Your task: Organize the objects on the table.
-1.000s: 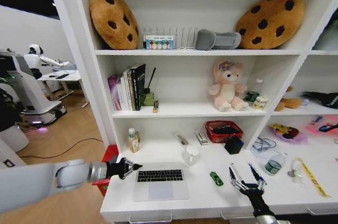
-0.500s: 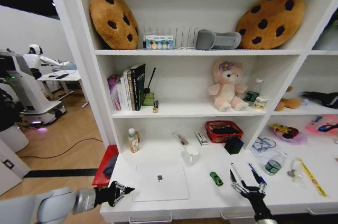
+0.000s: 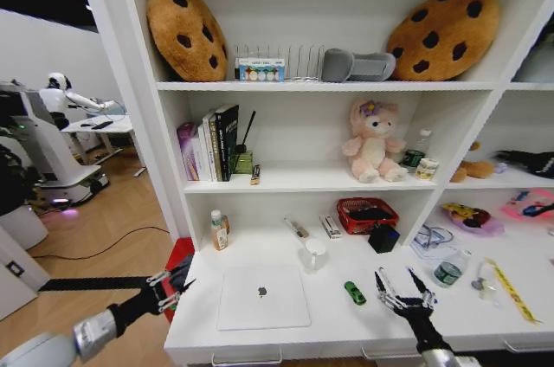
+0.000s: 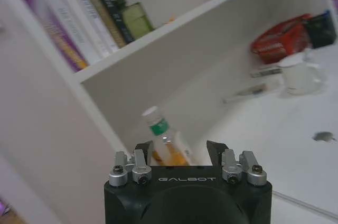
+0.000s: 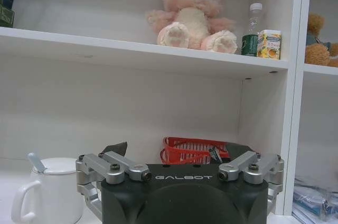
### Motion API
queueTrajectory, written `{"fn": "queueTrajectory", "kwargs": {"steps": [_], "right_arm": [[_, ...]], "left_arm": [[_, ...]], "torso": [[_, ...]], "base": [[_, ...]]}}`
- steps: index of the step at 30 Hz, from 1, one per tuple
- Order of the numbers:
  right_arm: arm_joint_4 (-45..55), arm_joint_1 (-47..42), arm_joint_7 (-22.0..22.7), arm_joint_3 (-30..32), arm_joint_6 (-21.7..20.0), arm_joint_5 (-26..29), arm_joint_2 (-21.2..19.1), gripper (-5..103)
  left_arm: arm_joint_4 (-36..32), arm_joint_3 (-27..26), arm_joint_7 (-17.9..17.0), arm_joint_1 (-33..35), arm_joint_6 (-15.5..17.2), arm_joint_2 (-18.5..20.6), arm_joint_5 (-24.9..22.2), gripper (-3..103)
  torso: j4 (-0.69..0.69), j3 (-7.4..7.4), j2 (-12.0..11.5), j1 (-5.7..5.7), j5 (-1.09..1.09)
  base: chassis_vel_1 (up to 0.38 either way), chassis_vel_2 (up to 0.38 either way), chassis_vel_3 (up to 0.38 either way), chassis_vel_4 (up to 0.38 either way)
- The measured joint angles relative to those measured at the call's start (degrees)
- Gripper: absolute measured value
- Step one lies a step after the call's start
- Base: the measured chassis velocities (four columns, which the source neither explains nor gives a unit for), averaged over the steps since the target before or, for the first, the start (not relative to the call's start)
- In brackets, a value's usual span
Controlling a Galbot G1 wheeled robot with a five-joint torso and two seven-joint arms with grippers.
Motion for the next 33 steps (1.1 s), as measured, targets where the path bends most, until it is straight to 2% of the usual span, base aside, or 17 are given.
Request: {"fn": "queueTrajectory", "kwargs": {"steps": [1, 3, 4, 7, 8, 10, 11, 12, 13, 14, 15, 18, 25, 33], "right_arm": [[0.00, 0.00, 0.00, 0.00, 0.00, 0.00, 0.00, 100], [0.58, -0.28, 0.27, 0.08, -0.64, 0.42, -1.07, 100], [0.58, -0.28, 0.27, 0.08, -0.64, 0.42, -1.07, 100], [0.96, -0.50, 0.29, 0.19, -0.95, 0.81, -2.46, 100], [0.96, -0.50, 0.29, 0.19, -0.95, 0.81, -2.46, 100], [1.08, -0.79, 0.29, 0.15, -1.00, 0.89, -3.34, 100], [1.08, -0.79, 0.29, 0.15, -1.00, 0.89, -3.34, 100], [1.08, -0.90, 0.27, 0.08, -1.00, 0.87, -3.52, 100], [1.06, -1.04, 0.28, -0.10, -1.05, 0.72, -3.69, 100], [1.06, -1.04, 0.28, -0.10, -1.05, 0.72, -3.69, 100], [0.89, -1.09, 0.59, -0.35, -1.39, 0.58, -3.84, 100], [0.55, -1.11, 1.46, -0.97, -1.92, 0.21, -4.19, 100], [0.24, -1.12, 2.87, -1.57, -2.54, 0.14, -4.93, 100], [0.14, -1.55, 2.91, -1.29, -2.12, 0.21, -5.32, 100]], "left_arm": [[0.00, 0.00, 0.00, 0.00, 0.00, 0.00, 0.00, 59], [0.78, 0.71, -0.84, -4.03, 0.36, -5.99, -3.60, 70], [0.78, 0.71, -0.84, -4.03, 0.36, -5.99, -3.60, 70], [1.63, 0.84, -1.41, -6.78, 0.35, -11.18, -5.63, 86], [1.63, 0.84, -1.41, -6.78, 0.35, -11.18, -5.63, 86], [2.76, 0.63, -2.16, -8.96, 0.30, -16.38, -7.37, 96], [2.76, 0.63, -2.16, -8.96, 0.30, -16.38, -7.37, 96], [3.07, 0.56, -2.45, -9.47, 0.30, -17.93, -7.88, 96], [3.63, 0.51, -3.35, -10.30, 0.07, -21.20, -8.50, 100], [3.63, 0.51, -3.35, -10.30, 0.07, -21.20, -8.50, 100], [4.04, 0.47, -4.06, -10.58, -0.29, -23.95, -8.74, 100], [4.73, -0.09, -4.42, -9.93, -0.94, -28.18, -9.70, 100], [4.58, -0.73, -4.40, -8.36, -1.94, -31.28, -9.86, 100], [4.13, 0.75, -4.07, -9.61, -1.64, -31.30, -7.66, 100]], "torso": [[0.00, 0.00, 0.00, 0.00, 0.00], [-0.03, 0.00, 0.00, 0.00, -0.01], [-0.03, 0.00, 0.00, 0.00, -0.01], [-0.03, 0.00, 0.00, 0.01, 0.00], [-0.03, 0.00, 0.00, 0.01, 0.00], [-0.03, 0.00, -0.01, 0.01, 0.00], [-0.03, 0.00, -0.01, 0.01, 0.00], [-0.02, 0.00, -0.01, 0.01, 0.00], [-0.03, 0.00, -0.01, 0.01, 0.01], [-0.03, 0.00, -0.01, 0.01, 0.01], [-0.02, 0.00, -0.01, 0.01, 0.00], [-0.01, 0.00, -0.01, 0.00, 0.00], [-0.02, -0.01, -0.01, 0.00, 0.01], [-0.03, 0.00, 0.00, 0.00, 0.00]], "base": [[0.000, 0.000, 0.000, 0.000], [0.000, 0.000, 0.000, 0.000], [0.000, 0.000, 0.000, 0.000], [0.000, 0.000, 0.000, 0.000], [0.000, 0.000, 0.000, 0.000], [0.000, 0.000, 0.000, 0.000], [0.000, 0.000, 0.000, 0.000], [0.000, 0.000, 0.000, 0.000], [0.000, 0.000, 0.000, 0.000], [0.000, 0.000, 0.000, 0.000], [0.000, 0.000, 0.000, 0.000], [0.000, 0.000, 0.000, 0.000], [0.000, 0.000, 0.000, 0.000], [0.000, 0.000, 0.000, 0.000]]}}
